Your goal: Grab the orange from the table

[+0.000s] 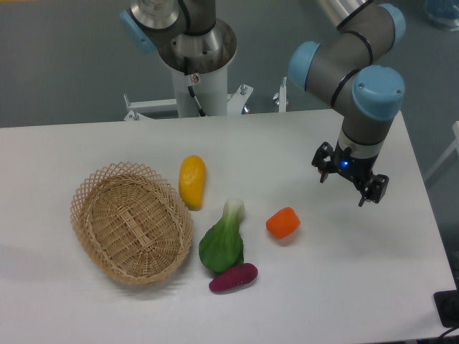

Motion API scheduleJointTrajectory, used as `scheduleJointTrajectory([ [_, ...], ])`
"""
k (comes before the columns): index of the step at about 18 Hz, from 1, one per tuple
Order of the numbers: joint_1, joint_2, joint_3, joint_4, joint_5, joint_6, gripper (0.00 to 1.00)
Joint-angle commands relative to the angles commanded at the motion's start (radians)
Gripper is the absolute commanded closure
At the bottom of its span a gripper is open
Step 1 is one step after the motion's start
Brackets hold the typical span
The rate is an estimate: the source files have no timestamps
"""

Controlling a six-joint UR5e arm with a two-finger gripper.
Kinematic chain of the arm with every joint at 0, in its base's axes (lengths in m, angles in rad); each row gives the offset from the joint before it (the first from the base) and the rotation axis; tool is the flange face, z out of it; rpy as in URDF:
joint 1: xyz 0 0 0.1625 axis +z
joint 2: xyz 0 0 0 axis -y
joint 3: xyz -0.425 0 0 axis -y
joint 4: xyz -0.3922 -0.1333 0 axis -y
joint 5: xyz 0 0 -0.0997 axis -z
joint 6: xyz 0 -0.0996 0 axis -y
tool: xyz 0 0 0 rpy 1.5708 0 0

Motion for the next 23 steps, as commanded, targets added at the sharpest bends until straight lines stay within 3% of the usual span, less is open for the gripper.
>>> scheduleJointTrajectory([
  [11,-0.003,0.005,-0.002,-0.005,0.008,-0.012,0.0],
  [13,-0.003,0.005,-0.03,0.001,0.003,-0.012,0.0],
  [16,-0.008,0.006,-0.081,0.095,0.002,-0.061,0.0],
  [19,-0.028,0.006,-0.089,0.107,0.003,-0.162,0.0],
  [23,-0.066,0.002,-0.126,0.113,0.005,-0.169,0.0],
])
